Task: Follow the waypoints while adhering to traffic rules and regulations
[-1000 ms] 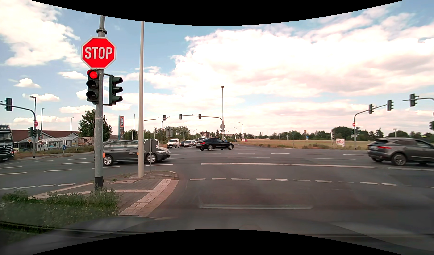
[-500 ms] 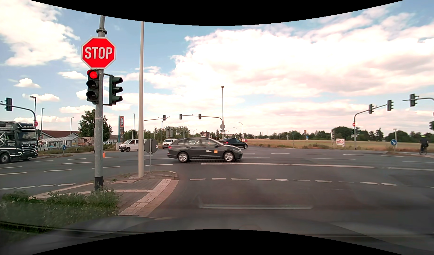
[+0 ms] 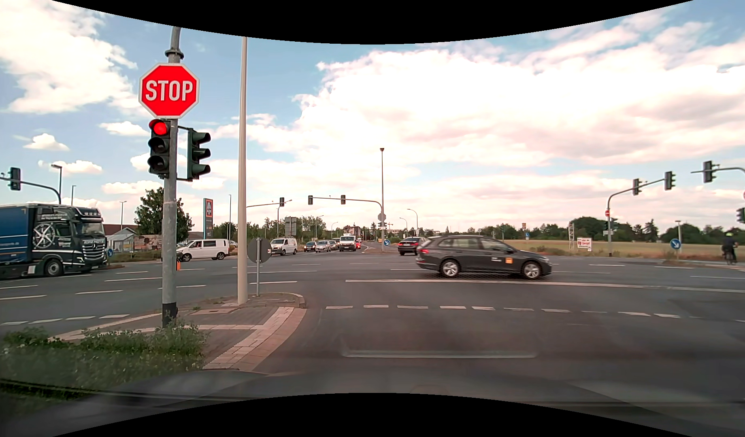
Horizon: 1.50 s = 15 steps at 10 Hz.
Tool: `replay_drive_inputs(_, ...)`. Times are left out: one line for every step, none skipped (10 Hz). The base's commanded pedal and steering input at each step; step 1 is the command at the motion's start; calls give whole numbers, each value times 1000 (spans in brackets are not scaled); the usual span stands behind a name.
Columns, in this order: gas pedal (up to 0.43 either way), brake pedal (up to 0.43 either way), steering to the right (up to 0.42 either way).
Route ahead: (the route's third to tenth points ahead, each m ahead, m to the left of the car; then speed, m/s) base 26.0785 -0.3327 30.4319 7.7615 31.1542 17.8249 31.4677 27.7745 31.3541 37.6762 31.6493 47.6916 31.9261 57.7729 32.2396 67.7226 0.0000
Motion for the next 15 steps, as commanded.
replay_drive_inputs(0, 317, -4)
replay_drive_inputs(0, 317, -5)
replay_drive_inputs(0, 323, -4)
replay_drive_inputs(0, 323, -5)
replay_drive_inputs(0, 323, -5)
replay_drive_inputs(0, 317, -4)
replay_drive_inputs(0, 317, -5)
replay_drive_inputs(0, 317, -5)
replay_drive_inputs(0, 317, -5)
replay_drive_inputs(0, 317, -5)
replay_drive_inputs(0, 323, -4)
replay_drive_inputs(0, 317, -4)
replay_drive_inputs(0, 317, -5)
replay_drive_inputs(0, 317, -5)
replay_drive_inputs(0, 317, -5)
